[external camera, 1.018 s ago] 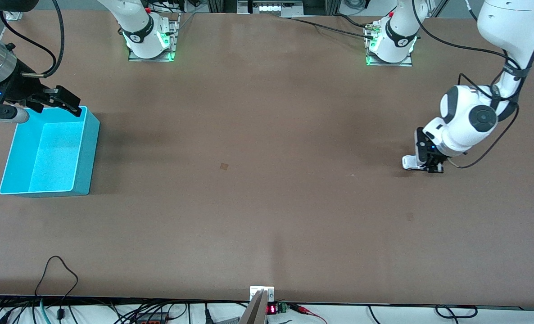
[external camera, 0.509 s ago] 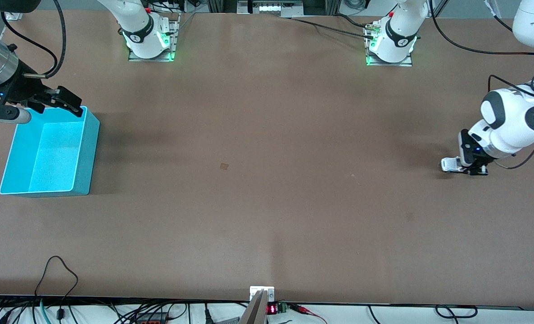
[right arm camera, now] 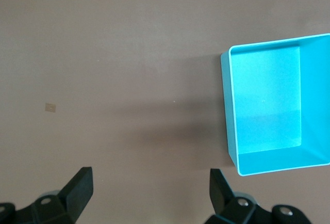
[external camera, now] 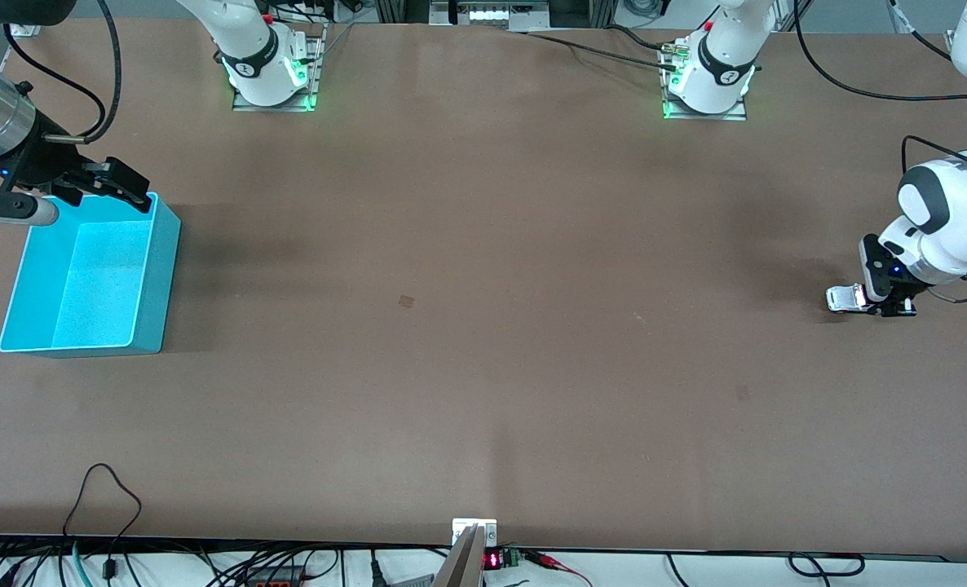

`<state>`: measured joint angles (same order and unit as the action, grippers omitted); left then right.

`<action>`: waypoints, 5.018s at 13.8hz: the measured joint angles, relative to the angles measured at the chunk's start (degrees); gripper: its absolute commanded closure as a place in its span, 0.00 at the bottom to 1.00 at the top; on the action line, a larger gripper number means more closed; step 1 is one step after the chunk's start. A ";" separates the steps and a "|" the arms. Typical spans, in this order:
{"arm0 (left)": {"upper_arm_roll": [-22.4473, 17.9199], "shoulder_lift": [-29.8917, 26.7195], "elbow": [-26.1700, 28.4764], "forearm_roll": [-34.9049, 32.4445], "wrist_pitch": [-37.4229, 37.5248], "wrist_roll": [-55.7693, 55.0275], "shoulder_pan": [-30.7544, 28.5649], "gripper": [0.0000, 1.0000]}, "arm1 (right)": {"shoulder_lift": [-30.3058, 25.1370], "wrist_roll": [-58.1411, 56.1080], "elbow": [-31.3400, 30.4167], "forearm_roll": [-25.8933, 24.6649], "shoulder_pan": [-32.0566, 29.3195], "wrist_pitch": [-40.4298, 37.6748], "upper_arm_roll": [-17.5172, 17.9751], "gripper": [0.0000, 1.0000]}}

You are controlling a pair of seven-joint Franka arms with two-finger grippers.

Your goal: Wind and store white jeep toy

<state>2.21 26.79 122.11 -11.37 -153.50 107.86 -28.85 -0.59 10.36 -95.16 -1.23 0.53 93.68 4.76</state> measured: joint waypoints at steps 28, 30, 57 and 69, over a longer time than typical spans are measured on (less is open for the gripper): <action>13.15 -7.71 -32.65 0.57 61.88 -40.49 9.06 0.00 | 0.08 0.00 0.00 0.00 0.06 0.00 0.00 0.00; 14.48 -7.72 -35.97 1.47 64.51 -47.03 9.71 0.00 | 0.08 0.00 0.00 0.00 0.06 0.00 0.00 0.00; 0.90 -28.03 -24.60 12.78 58.10 -112.06 26.81 0.00 | 0.07 0.00 0.03 0.00 0.06 0.00 -0.16 0.00; 0.87 -28.17 -24.67 12.77 59.37 -112.06 26.77 0.00 | 0.08 -7.36 0.09 -0.02 -0.06 -0.24 -0.46 0.00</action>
<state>3.08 -1.38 97.43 1.40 -94.12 -4.20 -2.09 -0.51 2.99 -95.07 -1.25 0.47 93.44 4.30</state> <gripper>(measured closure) 0.000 0.000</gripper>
